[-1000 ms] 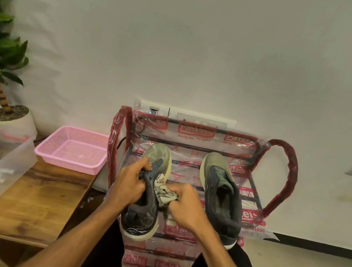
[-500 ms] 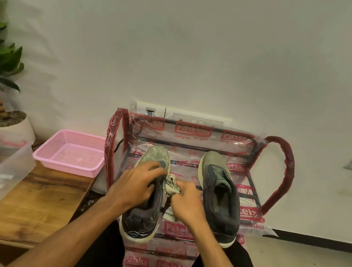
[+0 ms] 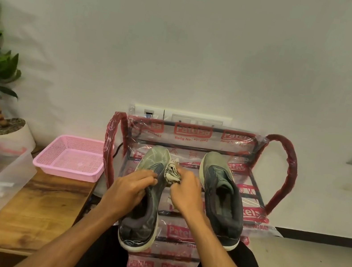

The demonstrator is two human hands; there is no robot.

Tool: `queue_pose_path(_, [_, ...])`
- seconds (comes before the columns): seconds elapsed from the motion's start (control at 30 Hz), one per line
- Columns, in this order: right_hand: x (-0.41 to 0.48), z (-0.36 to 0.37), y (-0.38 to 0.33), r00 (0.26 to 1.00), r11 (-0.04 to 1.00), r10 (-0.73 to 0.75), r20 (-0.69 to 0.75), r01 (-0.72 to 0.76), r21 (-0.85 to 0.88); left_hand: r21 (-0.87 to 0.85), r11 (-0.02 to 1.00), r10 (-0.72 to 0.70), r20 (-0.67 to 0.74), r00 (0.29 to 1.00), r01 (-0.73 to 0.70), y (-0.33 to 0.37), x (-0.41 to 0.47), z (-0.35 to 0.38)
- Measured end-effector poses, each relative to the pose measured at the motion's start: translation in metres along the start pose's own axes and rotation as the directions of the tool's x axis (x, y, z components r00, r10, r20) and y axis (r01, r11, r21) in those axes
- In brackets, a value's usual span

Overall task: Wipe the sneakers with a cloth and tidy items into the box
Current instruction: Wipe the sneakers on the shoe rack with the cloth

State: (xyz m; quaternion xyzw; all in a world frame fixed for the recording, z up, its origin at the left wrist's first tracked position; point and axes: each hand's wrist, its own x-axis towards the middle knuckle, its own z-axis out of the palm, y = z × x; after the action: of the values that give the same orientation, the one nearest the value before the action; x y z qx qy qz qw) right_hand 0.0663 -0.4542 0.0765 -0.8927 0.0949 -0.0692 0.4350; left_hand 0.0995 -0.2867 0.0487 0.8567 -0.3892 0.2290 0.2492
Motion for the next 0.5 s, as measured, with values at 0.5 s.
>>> queue_pose_path(0.5, [0.006,0.012,0.001,0.965,0.920,-0.223,0.140,0.256,-0.296,-0.208,0.960,-0.217,-0.128,0.968,0.188,-0.008,-0.009,0.014])
